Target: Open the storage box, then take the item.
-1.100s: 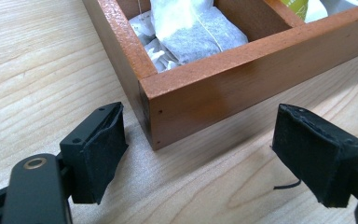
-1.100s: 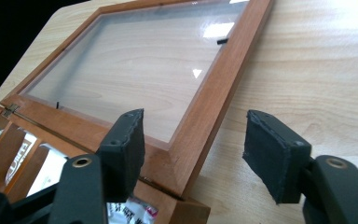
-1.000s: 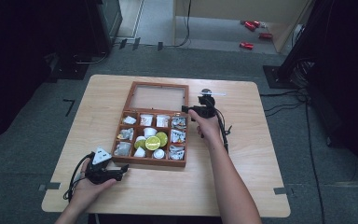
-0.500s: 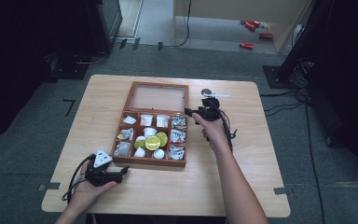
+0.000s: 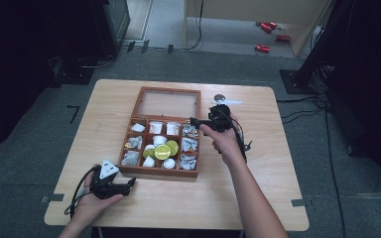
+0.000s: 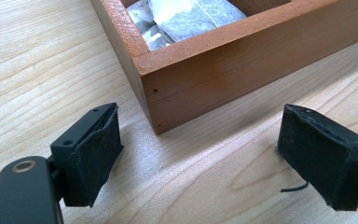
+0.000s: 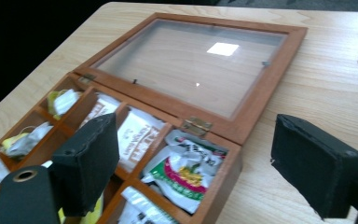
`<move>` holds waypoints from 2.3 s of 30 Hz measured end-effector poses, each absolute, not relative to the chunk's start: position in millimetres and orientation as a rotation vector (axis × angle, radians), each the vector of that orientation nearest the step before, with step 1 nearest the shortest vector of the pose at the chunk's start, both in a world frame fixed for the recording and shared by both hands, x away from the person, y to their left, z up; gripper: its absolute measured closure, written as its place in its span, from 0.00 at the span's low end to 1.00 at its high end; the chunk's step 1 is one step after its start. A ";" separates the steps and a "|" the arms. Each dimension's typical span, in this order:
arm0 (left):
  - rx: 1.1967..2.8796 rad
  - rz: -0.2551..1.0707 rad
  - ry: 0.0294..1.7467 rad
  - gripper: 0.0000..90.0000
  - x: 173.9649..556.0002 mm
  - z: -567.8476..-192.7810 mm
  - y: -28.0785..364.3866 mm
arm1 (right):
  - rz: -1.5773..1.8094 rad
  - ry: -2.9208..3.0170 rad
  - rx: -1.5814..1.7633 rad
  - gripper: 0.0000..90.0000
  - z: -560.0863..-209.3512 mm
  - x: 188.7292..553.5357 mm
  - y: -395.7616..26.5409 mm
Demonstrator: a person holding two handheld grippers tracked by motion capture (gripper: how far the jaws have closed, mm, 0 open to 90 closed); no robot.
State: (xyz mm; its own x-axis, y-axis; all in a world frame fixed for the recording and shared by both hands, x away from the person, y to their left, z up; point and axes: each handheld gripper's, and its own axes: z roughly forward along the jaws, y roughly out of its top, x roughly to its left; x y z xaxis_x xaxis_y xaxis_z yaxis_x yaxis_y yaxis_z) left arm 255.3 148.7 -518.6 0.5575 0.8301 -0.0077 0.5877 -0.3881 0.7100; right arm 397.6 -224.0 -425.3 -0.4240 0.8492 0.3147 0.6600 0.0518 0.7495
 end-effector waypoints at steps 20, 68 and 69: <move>2.113 0.454 1.131 0.16 254.1 -518.5 149.1 | 1.300 2.196 1.392 0.17 -410.9 364.5 -191.3; 2.115 0.450 1.124 0.16 255.7 -518.3 148.8 | 1.215 2.420 1.241 0.26 -466.6 329.7 -116.1; 2.115 0.450 1.124 0.16 255.7 -518.4 148.8 | 1.202 2.421 1.240 0.26 -467.1 329.2 -115.2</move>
State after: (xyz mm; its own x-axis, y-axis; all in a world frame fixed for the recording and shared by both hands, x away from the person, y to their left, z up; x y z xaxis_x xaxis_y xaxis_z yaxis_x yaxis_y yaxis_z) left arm 255.7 148.8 -518.4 0.5649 0.8250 -0.0167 0.5859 -0.3868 0.7121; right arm 329.2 -115.2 -467.1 -0.6410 0.7414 0.1988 0.6065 0.3304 0.7232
